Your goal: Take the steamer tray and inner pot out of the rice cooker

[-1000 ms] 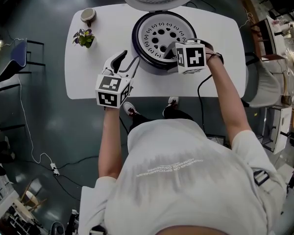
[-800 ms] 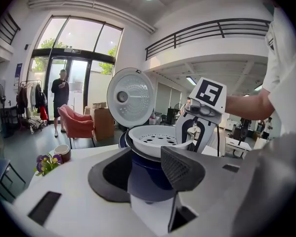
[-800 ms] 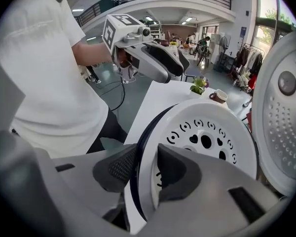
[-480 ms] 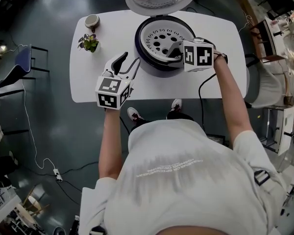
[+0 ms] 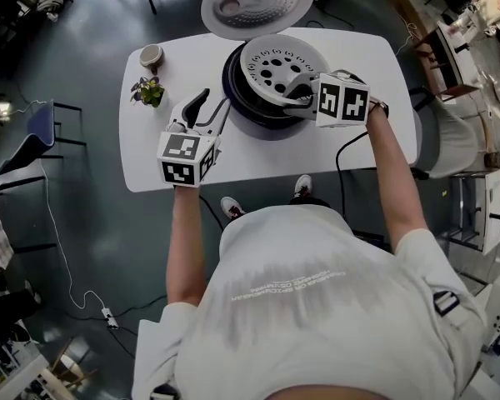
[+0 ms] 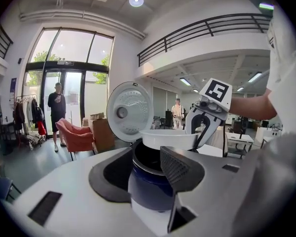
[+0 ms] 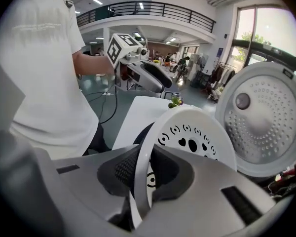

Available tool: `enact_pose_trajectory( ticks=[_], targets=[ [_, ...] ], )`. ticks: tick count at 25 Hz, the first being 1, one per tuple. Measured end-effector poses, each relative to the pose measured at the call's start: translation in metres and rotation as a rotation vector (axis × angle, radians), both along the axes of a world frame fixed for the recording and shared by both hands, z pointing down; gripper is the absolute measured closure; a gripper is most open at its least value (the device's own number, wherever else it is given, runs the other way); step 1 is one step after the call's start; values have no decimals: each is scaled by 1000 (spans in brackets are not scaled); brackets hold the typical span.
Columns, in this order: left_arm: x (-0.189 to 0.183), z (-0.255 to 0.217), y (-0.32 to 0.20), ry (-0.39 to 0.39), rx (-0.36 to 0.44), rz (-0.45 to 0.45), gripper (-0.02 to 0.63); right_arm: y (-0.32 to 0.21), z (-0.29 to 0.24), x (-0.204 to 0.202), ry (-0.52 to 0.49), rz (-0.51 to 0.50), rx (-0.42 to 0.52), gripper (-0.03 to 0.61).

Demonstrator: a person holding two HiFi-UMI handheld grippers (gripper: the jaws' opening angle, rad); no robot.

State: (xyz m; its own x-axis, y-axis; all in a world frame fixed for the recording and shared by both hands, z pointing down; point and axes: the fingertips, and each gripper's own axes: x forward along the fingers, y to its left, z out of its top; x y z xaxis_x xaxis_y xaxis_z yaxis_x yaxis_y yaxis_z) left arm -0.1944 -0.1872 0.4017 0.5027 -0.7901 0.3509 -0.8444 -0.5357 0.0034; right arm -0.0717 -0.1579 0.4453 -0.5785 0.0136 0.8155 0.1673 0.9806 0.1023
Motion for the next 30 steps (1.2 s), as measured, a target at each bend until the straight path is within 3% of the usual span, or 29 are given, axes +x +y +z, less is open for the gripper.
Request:
enact_pose_trajectory(
  ticks=[7,13,22,30],
  targets=[
    [17,-17,-13,-66,62,45,436,-26,-18,30,-128,299,72,509],
    [53,-19,-23,-93,73,126,439,-40,-38,71,-261,523,166,508],
    [119,-24,-41,-92,88,235,460,-48,-67,176,-381,903,306,506],
    [194,-32,-49,-70,109,339,534,-35,-76,271,-444,1124,351,506]
  ],
)
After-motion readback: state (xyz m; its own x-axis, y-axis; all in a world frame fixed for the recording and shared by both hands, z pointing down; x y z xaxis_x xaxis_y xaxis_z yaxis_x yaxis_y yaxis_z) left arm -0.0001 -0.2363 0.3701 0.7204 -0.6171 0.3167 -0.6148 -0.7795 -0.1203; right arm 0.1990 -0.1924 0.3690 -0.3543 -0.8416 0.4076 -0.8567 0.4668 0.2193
